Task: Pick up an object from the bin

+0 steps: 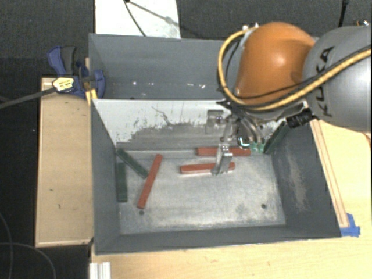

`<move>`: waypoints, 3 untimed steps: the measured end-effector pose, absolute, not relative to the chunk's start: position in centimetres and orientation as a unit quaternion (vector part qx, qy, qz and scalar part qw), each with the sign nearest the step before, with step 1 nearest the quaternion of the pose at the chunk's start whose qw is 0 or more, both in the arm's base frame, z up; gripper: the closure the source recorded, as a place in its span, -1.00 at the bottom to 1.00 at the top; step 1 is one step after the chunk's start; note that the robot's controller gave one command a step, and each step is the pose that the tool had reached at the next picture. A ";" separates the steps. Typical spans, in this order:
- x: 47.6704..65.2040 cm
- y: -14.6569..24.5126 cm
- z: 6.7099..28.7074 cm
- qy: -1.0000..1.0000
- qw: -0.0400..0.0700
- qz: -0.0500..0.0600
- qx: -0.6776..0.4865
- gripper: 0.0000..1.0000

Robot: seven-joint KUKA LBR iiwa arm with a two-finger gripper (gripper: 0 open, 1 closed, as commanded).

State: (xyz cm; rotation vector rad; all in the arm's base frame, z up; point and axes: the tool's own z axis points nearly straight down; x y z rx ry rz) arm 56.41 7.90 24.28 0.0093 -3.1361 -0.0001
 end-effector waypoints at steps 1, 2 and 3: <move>58.9 2.2 6.7 -0.996 0.001 0.000 -0.085 -1.00; 57.5 4.9 10.2 -0.999 -0.001 -0.001 -0.051 -1.00; 57.2 4.4 11.1 -0.997 -0.002 -0.001 -0.079 -1.00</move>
Offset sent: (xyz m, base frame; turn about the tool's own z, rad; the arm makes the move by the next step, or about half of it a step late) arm 0.0247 -0.0562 -0.1728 0.1791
